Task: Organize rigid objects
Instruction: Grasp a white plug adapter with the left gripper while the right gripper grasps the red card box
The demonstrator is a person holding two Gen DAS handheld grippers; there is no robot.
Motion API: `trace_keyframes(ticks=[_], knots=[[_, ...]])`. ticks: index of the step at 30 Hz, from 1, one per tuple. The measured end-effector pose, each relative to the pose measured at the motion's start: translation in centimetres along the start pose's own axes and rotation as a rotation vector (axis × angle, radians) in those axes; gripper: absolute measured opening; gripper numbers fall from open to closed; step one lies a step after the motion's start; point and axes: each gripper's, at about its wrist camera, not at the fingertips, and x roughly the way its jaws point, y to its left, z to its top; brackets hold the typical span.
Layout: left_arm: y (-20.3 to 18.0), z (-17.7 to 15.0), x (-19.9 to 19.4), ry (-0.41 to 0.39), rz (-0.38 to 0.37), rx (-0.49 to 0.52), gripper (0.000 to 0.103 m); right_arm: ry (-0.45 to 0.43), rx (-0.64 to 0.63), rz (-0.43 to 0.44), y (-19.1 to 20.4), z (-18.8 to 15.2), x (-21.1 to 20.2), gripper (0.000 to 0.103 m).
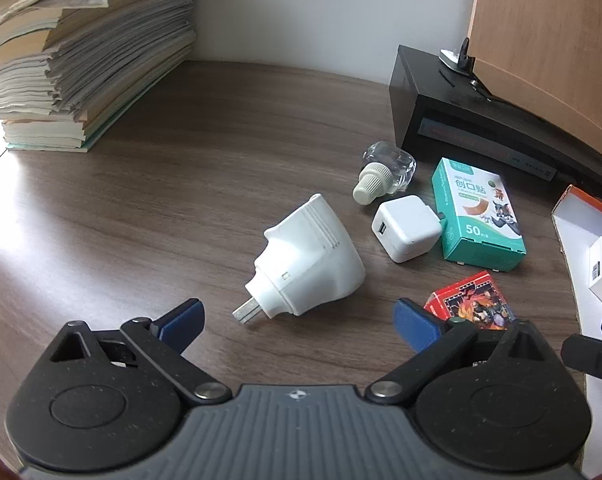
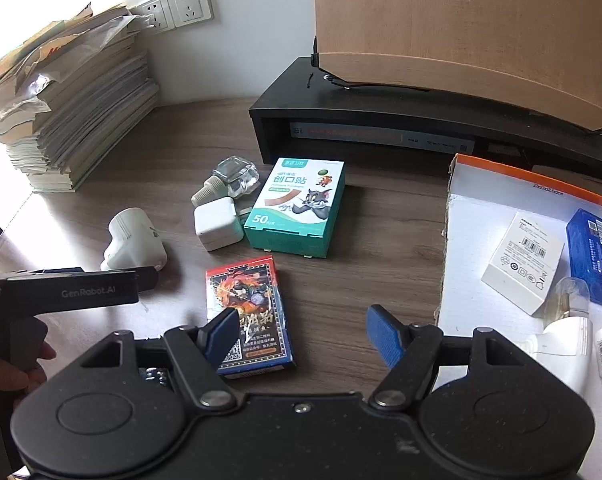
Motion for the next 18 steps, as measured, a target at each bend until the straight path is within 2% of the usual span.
trace_keyframes(ticks=[7, 14, 18], knots=[[0.4, 0.9, 2.5, 0.008, -0.038, 0.037, 0.102, 0.029, 0.009, 0.004, 1.3, 0.4, 2.4, 0.083], [0.8, 0.8, 2.6, -0.039, -0.101, 0.087, 0.067, 0.052, 0.019, 0.001, 2.3, 0.6, 4.5, 0.083], [1.1, 0.6, 2.4, -0.048, -0.127, 0.071, 0.067, 0.06, 0.013, 0.011, 2.9, 0.5, 5.5, 0.083]])
